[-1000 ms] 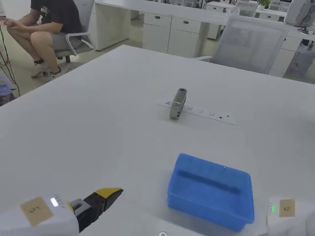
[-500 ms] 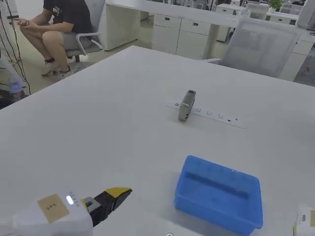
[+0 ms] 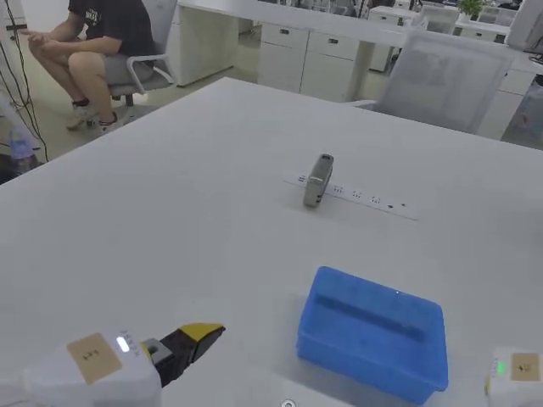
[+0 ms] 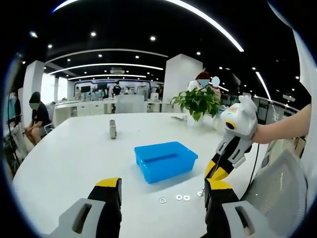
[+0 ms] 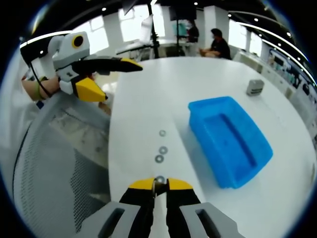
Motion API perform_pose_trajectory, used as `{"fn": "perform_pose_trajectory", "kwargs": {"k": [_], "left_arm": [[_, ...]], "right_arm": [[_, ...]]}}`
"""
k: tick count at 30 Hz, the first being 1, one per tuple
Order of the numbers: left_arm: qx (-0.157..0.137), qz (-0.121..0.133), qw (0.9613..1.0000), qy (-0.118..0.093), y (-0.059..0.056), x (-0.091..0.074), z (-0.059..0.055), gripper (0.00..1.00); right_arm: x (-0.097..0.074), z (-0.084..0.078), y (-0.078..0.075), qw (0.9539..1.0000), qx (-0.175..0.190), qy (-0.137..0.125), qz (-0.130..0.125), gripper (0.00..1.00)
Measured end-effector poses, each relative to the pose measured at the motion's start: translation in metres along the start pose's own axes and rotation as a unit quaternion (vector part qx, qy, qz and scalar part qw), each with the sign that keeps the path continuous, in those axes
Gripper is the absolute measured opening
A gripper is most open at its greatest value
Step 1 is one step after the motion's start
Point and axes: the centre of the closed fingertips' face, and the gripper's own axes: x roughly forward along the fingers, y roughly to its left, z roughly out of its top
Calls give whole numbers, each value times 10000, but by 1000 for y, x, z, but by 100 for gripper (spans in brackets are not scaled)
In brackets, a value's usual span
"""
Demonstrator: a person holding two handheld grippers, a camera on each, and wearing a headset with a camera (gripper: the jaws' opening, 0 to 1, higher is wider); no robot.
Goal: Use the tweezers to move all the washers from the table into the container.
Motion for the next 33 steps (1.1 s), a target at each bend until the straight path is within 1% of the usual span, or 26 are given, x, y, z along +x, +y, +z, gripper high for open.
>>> {"fn": "perform_pose_trajectory", "kwargs": {"k": [5,14,22,26,27,28,29,30,31,33], "left_arm": [[6,12,10000,1,1,0,0,68],[14,0,10000,-1,0,0,0,68],[22,6,10000,8,1,-1,-1,67],[27,2,10000,17,1,-1,-1,67],[27,3,10000,21,1,-1,-1,67],[33,5,10000,29,1,0,-1,67],[37,9,10000,32,1,0,-1,67],[39,11,10000,30,1,0,-1,67],[38,11,10000,31,1,0,-1,67],[39,3,10000,40,1,0,-2,67]], "right_arm": [[0,0,-1,10000,-62,42,-18,4],[0,-1,1,9997,-146,213,-18,4],[2,1,2,9998,-109,186,25,5],[1,0,0,10000,8,43,-8,5],[1,0,0,10000,73,-33,-25,5],[1,1,-1,9996,208,-163,-59,5],[1,-3,-2,9995,257,-143,-87,5],[2,0,-2,9987,373,-337,-106,5],[1,1,-2,9981,439,-423,-109,5],[1,-1,-4,9978,470,-450,-158,5]]}}
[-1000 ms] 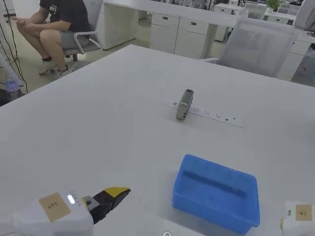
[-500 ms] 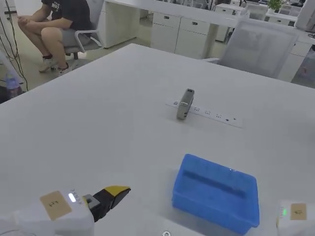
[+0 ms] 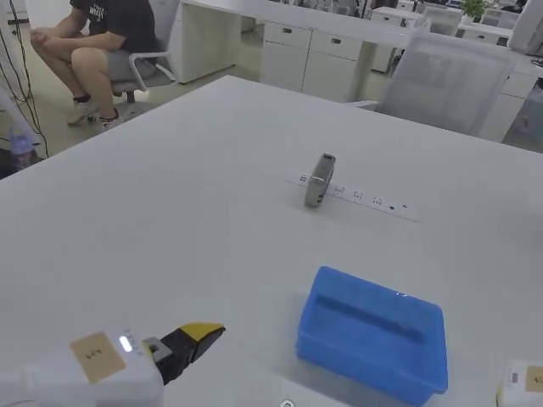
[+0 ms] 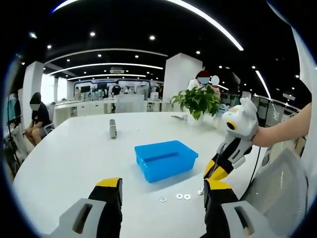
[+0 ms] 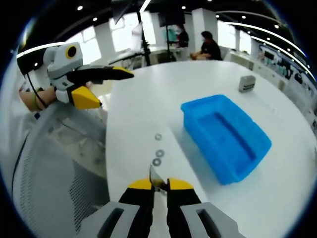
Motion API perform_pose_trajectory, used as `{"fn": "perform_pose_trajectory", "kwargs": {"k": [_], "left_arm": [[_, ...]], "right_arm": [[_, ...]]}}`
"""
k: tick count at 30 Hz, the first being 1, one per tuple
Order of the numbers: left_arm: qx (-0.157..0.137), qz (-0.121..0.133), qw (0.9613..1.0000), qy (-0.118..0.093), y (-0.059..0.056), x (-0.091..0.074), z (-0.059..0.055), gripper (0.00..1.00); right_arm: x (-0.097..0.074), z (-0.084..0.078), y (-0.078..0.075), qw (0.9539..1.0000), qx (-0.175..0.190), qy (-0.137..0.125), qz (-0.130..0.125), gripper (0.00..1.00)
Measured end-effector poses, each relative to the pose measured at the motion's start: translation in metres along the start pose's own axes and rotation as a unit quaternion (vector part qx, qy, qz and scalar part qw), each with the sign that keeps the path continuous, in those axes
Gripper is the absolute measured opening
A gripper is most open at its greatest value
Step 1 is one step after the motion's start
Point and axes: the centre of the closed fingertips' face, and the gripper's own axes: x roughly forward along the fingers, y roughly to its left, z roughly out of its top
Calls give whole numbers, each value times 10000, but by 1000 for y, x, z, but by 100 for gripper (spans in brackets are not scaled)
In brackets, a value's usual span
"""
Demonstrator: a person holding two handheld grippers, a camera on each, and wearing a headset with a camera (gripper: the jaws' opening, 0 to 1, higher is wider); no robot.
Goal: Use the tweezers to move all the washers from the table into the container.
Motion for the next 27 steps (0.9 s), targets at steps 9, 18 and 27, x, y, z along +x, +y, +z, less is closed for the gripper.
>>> {"fn": "perform_pose_trajectory", "kwargs": {"k": [9,18,27], "left_arm": [[6,24,10000,-36,1,-1,1,66],[-51,53,9999,-93,2,-1,3,67],[-84,86,9999,-69,4,-1,2,67]], "right_arm": [[2,-2,2,9996,-40,-187,-197,5],[6,4,0,9972,154,-473,-555,5],[0,1,-13,9770,1695,-994,-827,4]]}}
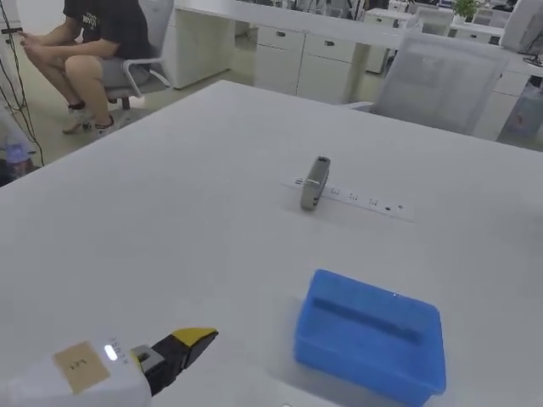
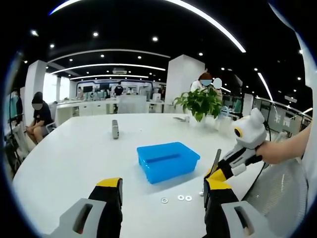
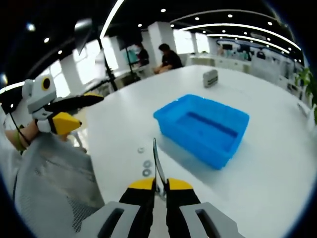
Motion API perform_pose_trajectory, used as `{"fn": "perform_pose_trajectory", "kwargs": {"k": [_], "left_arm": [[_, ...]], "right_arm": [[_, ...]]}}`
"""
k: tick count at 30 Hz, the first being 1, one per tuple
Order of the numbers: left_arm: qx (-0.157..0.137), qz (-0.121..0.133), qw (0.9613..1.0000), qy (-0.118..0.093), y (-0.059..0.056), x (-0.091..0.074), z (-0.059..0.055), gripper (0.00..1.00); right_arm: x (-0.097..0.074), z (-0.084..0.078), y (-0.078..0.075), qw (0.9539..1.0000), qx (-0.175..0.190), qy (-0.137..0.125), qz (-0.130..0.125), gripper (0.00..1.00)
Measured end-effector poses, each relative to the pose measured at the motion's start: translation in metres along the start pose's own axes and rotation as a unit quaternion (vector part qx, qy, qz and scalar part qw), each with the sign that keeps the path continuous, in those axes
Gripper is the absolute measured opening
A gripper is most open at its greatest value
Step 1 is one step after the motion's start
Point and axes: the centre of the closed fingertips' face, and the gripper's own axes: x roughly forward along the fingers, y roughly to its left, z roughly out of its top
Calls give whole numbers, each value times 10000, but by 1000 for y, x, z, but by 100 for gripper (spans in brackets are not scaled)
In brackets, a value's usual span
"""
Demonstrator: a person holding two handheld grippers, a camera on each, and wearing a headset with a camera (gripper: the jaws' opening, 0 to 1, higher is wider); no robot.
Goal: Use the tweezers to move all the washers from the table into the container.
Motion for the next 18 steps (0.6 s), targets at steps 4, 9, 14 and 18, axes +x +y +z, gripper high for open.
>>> {"fn": "perform_pose_trajectory", "kwargs": {"k": [4,9,14,18], "left_arm": [[29,-63,10000,40,-3,1,-1,67],[7,-39,10000,28,-1,0,-1,66],[10,-58,10000,27,-2,1,-1,66],[-49,-104,9999,-116,-4,0,5,67]], "right_arm": [[-6,1,-4,9996,257,8,90,4],[-16,8,-2,9988,453,-110,158,4],[-24,24,-1,9994,218,-206,171,4],[-28,40,-7,9996,-176,-222,39,4]]}}
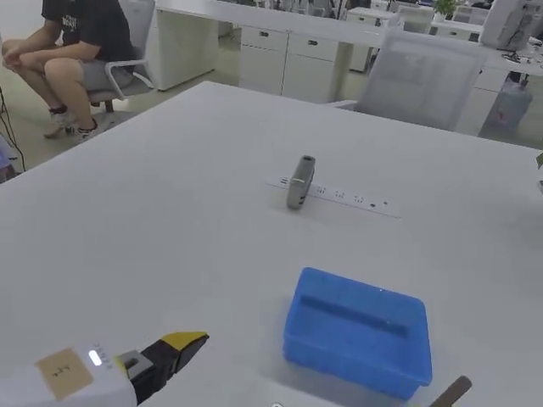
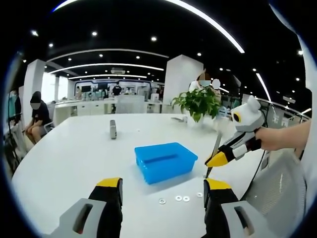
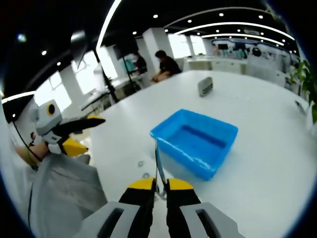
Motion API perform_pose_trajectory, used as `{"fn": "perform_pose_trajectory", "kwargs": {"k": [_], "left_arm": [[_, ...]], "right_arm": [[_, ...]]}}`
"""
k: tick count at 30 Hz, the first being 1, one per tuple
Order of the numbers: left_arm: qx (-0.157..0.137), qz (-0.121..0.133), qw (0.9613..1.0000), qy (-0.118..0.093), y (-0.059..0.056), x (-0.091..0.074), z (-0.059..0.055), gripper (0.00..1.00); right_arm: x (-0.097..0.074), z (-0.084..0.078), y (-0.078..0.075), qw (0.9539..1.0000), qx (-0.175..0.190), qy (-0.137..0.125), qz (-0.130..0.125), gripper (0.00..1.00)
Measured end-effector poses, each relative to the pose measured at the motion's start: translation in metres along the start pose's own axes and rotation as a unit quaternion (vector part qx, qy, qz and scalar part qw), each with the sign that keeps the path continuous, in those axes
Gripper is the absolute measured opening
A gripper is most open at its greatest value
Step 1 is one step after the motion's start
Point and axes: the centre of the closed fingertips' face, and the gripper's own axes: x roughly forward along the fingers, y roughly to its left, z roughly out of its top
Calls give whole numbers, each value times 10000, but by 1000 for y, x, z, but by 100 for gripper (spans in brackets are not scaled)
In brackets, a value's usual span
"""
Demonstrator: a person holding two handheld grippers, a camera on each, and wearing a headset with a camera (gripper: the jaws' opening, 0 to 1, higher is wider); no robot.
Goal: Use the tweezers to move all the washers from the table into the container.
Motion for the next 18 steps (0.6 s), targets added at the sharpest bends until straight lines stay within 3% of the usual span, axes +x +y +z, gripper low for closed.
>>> {"fn": "perform_pose_trajectory", "kwargs": {"k": [5,12,18], "left_arm": [[-200,55,9993,-327,4,-4,11,68],[-115,154,9990,-416,6,-4,15,71],[-8,267,9988,-416,9,-5,15,74]], "right_arm": [[-1,14,-11,9999,-102,-82,6,4],[0,32,-28,9996,47,-262,63,4],[11,47,-51,9982,427,-420,-16,5]]}}
